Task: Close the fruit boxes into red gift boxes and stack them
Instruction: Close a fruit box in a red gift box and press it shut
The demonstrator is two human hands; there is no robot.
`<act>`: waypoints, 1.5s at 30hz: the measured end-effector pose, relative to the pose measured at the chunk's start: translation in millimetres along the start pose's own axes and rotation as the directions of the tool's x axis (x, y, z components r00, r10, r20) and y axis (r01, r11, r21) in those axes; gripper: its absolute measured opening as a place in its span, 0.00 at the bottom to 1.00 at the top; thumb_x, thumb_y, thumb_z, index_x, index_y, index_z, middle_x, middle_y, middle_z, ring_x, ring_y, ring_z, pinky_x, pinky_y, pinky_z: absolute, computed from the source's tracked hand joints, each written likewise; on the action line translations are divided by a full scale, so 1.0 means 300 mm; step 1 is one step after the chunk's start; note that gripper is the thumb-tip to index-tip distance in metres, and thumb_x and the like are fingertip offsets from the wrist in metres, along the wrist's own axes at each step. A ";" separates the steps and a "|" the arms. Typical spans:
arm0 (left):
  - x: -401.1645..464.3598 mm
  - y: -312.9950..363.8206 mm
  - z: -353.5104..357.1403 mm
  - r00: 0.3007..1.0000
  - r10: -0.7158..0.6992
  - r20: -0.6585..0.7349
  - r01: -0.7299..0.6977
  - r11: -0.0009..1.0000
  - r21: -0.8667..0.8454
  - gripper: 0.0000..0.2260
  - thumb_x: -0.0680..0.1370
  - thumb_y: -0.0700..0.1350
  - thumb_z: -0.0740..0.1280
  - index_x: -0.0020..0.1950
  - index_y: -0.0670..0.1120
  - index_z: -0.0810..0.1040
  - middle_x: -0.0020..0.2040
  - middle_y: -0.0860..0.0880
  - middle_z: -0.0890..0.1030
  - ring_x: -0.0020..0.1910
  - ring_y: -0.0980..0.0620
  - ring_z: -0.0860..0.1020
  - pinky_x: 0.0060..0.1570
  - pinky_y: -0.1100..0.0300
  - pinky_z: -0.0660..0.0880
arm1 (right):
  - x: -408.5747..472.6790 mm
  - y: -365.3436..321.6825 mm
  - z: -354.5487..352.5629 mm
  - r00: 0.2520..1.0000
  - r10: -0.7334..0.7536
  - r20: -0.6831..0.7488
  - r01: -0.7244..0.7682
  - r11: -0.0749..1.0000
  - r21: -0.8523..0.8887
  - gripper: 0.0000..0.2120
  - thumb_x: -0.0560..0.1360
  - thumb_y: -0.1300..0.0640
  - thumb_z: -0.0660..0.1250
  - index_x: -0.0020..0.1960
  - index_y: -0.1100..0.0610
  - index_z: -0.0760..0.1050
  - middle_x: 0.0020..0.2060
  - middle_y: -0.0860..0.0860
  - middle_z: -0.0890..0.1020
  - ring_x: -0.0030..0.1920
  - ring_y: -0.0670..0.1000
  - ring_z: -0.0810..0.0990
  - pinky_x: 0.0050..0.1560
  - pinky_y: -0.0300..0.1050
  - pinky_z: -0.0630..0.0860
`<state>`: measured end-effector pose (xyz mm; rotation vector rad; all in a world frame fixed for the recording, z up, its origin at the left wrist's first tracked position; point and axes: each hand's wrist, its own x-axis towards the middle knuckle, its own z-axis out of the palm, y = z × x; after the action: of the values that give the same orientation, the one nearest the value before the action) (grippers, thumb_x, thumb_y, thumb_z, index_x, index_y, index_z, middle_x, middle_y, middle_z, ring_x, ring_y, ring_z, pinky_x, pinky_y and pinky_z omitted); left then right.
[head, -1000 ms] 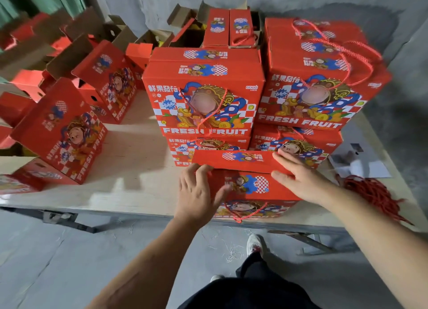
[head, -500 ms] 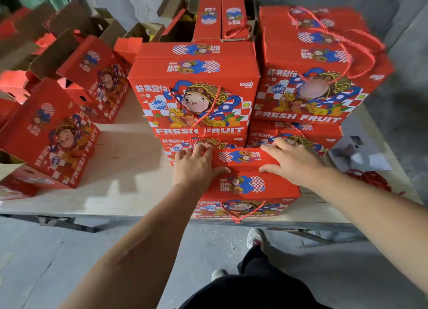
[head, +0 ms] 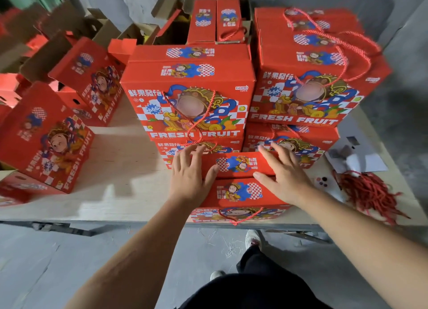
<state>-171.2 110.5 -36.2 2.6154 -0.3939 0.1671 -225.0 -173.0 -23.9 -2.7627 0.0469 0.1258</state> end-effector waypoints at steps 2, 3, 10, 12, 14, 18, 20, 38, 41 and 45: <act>-0.032 0.019 -0.012 0.996 0.009 -0.094 -0.012 0.999 -0.034 0.26 0.82 0.64 0.58 0.75 0.52 0.70 0.72 0.47 0.68 0.70 0.42 0.67 0.70 0.42 0.65 | -0.036 -0.008 0.016 0.984 0.029 -0.178 -0.012 0.996 0.093 0.38 0.79 0.34 0.62 0.83 0.47 0.56 0.81 0.53 0.55 0.80 0.60 0.55 0.74 0.65 0.63; -0.050 0.027 -0.014 0.992 0.033 -0.126 -0.037 0.999 -0.028 0.23 0.82 0.62 0.59 0.73 0.51 0.73 0.70 0.47 0.71 0.67 0.42 0.69 0.68 0.43 0.66 | -0.051 -0.013 0.023 0.968 0.045 -0.246 -0.021 0.995 0.098 0.36 0.79 0.38 0.64 0.82 0.50 0.59 0.80 0.55 0.57 0.78 0.62 0.59 0.73 0.66 0.65; -0.163 0.030 0.012 0.946 0.307 -0.107 -0.301 0.951 0.069 0.30 0.79 0.70 0.64 0.69 0.49 0.78 0.69 0.50 0.76 0.66 0.44 0.74 0.68 0.47 0.68 | -0.211 -0.090 0.076 0.978 -0.114 -0.177 0.089 0.986 -0.143 0.36 0.79 0.31 0.52 0.82 0.48 0.59 0.81 0.50 0.59 0.81 0.56 0.56 0.79 0.63 0.57; -0.167 0.025 0.018 0.938 0.334 -0.093 -0.325 0.941 0.092 0.36 0.76 0.74 0.64 0.71 0.47 0.76 0.72 0.48 0.74 0.71 0.43 0.71 0.72 0.44 0.66 | -0.218 -0.101 0.069 0.994 -0.070 -0.087 0.056 0.986 -0.156 0.42 0.77 0.25 0.47 0.84 0.47 0.51 0.84 0.50 0.49 0.84 0.54 0.45 0.81 0.60 0.49; -0.174 0.021 0.026 0.936 0.339 -0.091 -0.329 0.938 0.111 0.36 0.77 0.74 0.64 0.73 0.47 0.75 0.75 0.47 0.72 0.75 0.42 0.68 0.75 0.42 0.63 | -0.219 -0.108 0.070 0.999 -0.052 -0.003 0.051 0.986 -0.161 0.47 0.74 0.22 0.41 0.85 0.47 0.41 0.84 0.49 0.38 0.82 0.51 0.34 0.82 0.57 0.41; -0.206 0.012 0.052 0.920 0.387 -0.065 -0.369 0.910 0.191 0.33 0.79 0.72 0.60 0.72 0.49 0.76 0.69 0.46 0.74 0.67 0.41 0.74 0.69 0.43 0.69 | -0.226 -0.124 0.085 0.994 -0.001 0.106 0.027 0.968 -0.248 0.49 0.73 0.19 0.39 0.81 0.47 0.26 0.79 0.50 0.25 0.79 0.51 0.24 0.81 0.56 0.34; -0.200 0.009 0.055 0.921 0.387 -0.048 -0.367 0.902 0.228 0.33 0.78 0.73 0.60 0.72 0.50 0.76 0.65 0.47 0.75 0.62 0.42 0.75 0.65 0.45 0.70 | -0.218 -0.134 0.079 0.990 0.015 0.141 0.023 0.963 -0.268 0.51 0.75 0.22 0.48 0.81 0.49 0.27 0.79 0.52 0.25 0.79 0.54 0.25 0.81 0.55 0.34; -0.196 0.047 -0.003 0.993 0.090 0.073 -0.102 0.980 0.168 0.30 0.84 0.64 0.47 0.80 0.52 0.70 0.79 0.52 0.70 0.79 0.45 0.63 0.81 0.45 0.55 | -0.214 -0.164 0.066 0.992 0.020 0.121 0.006 0.977 -0.213 0.48 0.78 0.26 0.54 0.84 0.50 0.35 0.82 0.47 0.33 0.81 0.50 0.31 0.80 0.52 0.33; -0.196 0.048 -0.009 0.991 0.103 0.084 -0.116 0.977 0.178 0.32 0.83 0.65 0.46 0.80 0.51 0.70 0.79 0.51 0.69 0.80 0.45 0.63 0.82 0.46 0.48 | -0.208 -0.167 0.068 0.989 0.030 0.148 0.005 0.972 -0.233 0.51 0.77 0.28 0.58 0.83 0.50 0.32 0.82 0.49 0.32 0.79 0.50 0.28 0.78 0.51 0.29; -0.208 0.027 -0.019 0.988 0.152 0.019 -0.153 0.985 0.074 0.31 0.83 0.66 0.54 0.80 0.49 0.68 0.80 0.48 0.66 0.80 0.45 0.62 0.82 0.46 0.48 | -0.204 -0.162 0.037 0.993 0.009 0.117 0.007 0.991 -0.133 0.50 0.77 0.31 0.62 0.82 0.47 0.31 0.82 0.49 0.33 0.81 0.52 0.31 0.80 0.54 0.34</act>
<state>-233.2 121.7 -39.2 2.6613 -0.6046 0.2193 -284.4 -122.9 -10.6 -2.8823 0.0095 0.3016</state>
